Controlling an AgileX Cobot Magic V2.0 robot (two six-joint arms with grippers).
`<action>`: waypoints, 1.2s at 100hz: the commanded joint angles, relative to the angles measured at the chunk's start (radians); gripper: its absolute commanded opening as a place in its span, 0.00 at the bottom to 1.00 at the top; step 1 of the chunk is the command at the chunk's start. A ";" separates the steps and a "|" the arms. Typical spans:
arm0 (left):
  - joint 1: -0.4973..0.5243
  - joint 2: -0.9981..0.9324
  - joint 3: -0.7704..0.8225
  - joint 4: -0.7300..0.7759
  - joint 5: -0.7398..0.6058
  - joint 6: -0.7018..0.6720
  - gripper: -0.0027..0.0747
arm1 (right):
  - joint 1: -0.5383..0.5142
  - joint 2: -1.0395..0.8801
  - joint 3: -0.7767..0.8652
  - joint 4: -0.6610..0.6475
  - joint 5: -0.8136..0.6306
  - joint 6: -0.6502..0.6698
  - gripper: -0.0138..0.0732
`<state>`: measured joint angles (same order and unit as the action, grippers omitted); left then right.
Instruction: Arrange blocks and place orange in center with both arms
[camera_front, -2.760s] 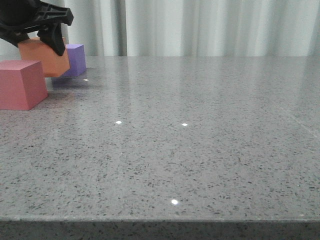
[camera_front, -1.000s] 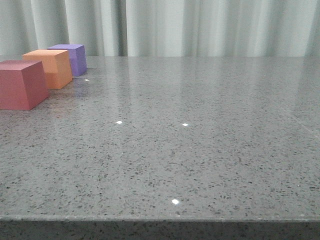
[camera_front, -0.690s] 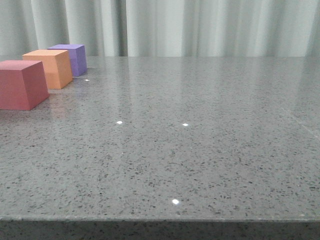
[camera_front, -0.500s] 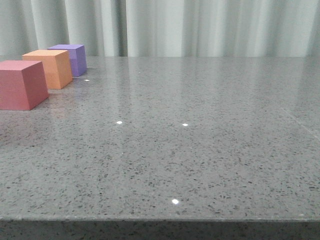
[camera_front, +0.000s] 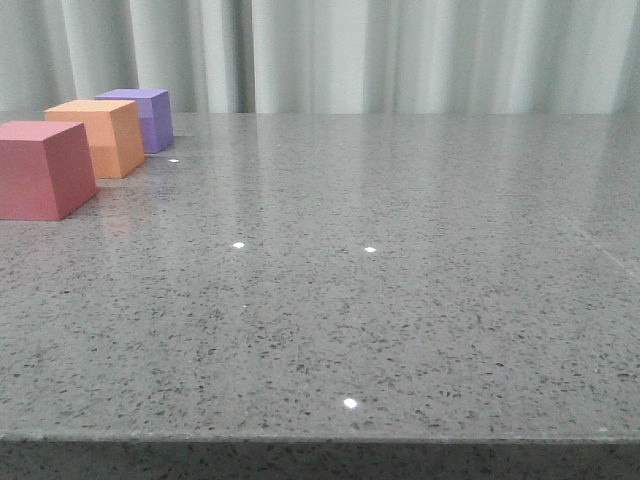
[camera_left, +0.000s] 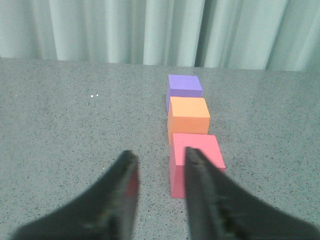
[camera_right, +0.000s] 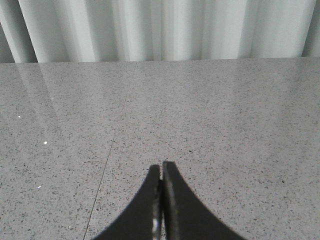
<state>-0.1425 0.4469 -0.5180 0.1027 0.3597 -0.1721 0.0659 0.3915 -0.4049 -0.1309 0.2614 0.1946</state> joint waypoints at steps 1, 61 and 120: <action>0.001 0.002 -0.024 0.007 -0.081 -0.004 0.06 | -0.008 0.004 -0.026 -0.009 -0.072 -0.004 0.08; -0.003 0.002 -0.024 0.007 -0.079 -0.004 0.01 | -0.008 0.004 -0.026 -0.009 -0.072 -0.004 0.08; 0.046 -0.093 0.145 -0.005 -0.360 -0.004 0.01 | -0.008 0.004 -0.026 -0.009 -0.072 -0.004 0.08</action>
<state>-0.1207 0.3813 -0.3969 0.1190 0.1420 -0.1721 0.0659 0.3915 -0.4049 -0.1309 0.2614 0.1946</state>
